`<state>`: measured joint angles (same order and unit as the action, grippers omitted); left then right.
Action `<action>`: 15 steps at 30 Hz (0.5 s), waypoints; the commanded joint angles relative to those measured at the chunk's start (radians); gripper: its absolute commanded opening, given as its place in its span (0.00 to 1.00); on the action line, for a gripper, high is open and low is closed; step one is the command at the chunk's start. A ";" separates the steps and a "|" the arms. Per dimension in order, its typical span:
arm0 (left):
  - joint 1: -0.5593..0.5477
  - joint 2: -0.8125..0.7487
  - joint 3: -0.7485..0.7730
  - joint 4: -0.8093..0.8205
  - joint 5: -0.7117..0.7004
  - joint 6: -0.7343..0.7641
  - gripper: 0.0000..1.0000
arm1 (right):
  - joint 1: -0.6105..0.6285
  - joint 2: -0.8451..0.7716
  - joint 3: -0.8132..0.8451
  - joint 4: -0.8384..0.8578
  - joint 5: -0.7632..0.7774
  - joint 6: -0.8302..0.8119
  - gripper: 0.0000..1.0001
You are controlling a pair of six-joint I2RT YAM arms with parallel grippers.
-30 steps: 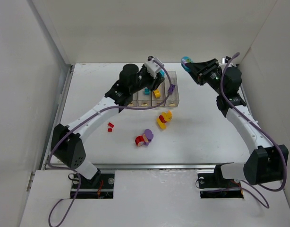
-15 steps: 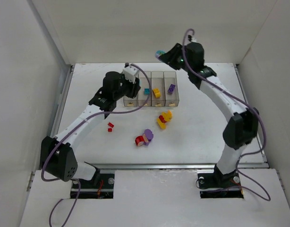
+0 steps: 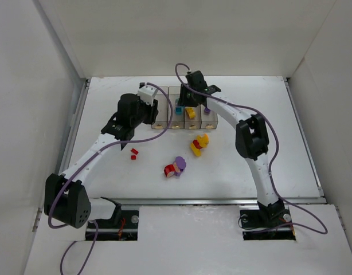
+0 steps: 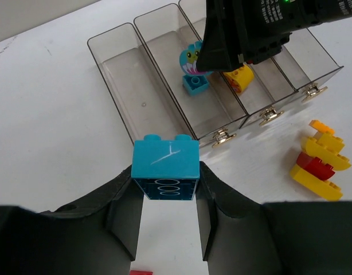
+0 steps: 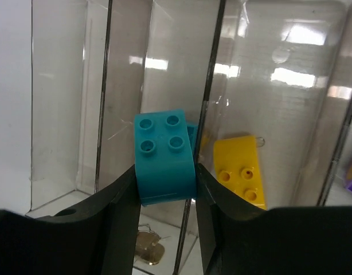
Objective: Sort the legos into containers by color
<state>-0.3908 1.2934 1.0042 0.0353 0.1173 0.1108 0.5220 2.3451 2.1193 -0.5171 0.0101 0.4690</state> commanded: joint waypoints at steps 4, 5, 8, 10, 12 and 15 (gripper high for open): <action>0.006 -0.023 -0.003 0.054 -0.011 0.009 0.00 | 0.023 0.002 0.071 0.003 -0.025 -0.049 0.27; 0.006 -0.023 -0.003 0.063 -0.011 0.009 0.00 | 0.023 0.002 0.061 0.003 -0.025 -0.049 0.36; 0.006 -0.023 -0.003 0.063 -0.021 0.009 0.00 | 0.023 -0.007 0.051 0.012 -0.036 -0.049 0.63; 0.006 -0.014 0.007 0.063 -0.021 0.018 0.00 | 0.023 -0.017 0.051 0.012 -0.036 -0.049 0.68; 0.006 -0.014 0.007 0.063 -0.012 0.018 0.00 | 0.023 -0.044 0.051 0.034 -0.047 -0.049 0.71; 0.006 -0.005 0.016 0.063 -0.011 0.027 0.00 | 0.023 -0.079 0.051 0.043 -0.056 -0.049 0.71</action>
<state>-0.3908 1.2938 1.0042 0.0483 0.1040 0.1234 0.5365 2.3615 2.1387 -0.5201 -0.0299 0.4332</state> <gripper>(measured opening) 0.333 0.705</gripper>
